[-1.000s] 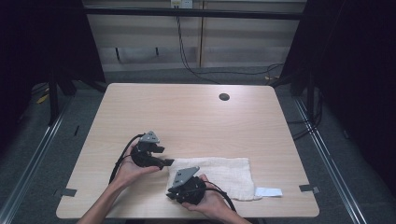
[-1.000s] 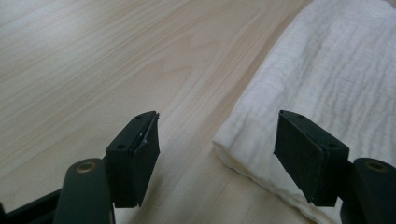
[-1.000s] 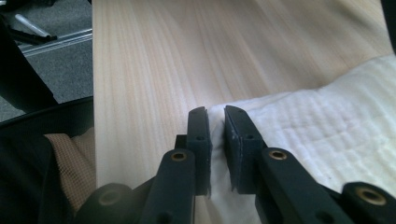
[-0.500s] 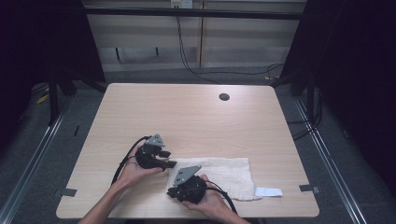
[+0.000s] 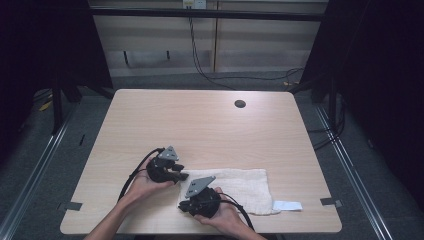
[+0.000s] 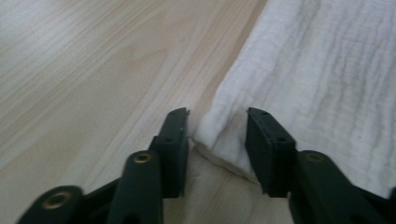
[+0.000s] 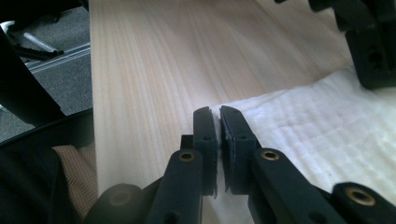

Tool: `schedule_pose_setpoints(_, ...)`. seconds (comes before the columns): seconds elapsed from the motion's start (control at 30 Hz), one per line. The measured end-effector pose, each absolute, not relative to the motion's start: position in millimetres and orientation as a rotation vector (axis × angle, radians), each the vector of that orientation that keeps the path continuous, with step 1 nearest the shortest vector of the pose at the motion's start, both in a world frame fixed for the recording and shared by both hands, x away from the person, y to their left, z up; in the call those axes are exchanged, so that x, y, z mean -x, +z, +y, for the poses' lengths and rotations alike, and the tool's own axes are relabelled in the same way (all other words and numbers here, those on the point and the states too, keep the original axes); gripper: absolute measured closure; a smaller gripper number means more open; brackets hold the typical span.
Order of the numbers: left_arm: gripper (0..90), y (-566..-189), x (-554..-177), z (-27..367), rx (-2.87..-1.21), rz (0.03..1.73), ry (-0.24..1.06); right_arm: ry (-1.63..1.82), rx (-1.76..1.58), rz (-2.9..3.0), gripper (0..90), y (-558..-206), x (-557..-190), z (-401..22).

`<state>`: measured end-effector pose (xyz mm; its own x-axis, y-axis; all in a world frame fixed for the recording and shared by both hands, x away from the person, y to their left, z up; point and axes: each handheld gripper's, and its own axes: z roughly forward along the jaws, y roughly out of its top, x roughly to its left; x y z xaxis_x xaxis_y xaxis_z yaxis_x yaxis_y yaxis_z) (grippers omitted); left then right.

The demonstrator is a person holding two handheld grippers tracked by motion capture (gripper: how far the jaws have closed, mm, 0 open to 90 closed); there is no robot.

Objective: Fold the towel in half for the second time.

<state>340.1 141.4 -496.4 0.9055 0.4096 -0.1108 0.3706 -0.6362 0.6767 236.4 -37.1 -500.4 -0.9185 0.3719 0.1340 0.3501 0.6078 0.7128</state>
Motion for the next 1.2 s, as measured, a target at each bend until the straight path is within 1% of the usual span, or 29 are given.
schedule_pose_setpoints(0.13,79.1,-496,-337,139,-2.325,0.530,0.042,1.221,-0.665,2.799,86.2,-499,-237,-37)
schedule_pose_setpoints(0.23,82.9,-498,-340,140,-2.293,0.551,-0.024,1.233,-0.683,2.801,86.3,-500,-237,-37)
schedule_pose_setpoints(0.4,85.0,-497,-343,144,-2.250,0.569,-0.055,1.251,-0.690,2.803,86.5,-497,-238,-38)
schedule_pose_setpoints(0.6,85.1,-492,-342,148,-2.213,0.575,-0.059,1.306,-0.683,2.785,86.6,-489,-239,-42)
schedule_pose_setpoints(0.97,85.2,-481,-344,158,-2.159,0.608,-0.042,1.397,-0.696,2.758,86.7,-475,-241,-48)
schedule_pose_setpoints(1.03,85.2,-477,-344,159,-2.177,0.591,-0.021,1.405,-0.690,2.753,86.7,-472,-242,-48)
schedule_pose_setpoints(1.2,85.4,-463,-344,166,-2.123,0.601,-0.006,1.459,-0.683,2.722,86.8,-461,-244,-51)
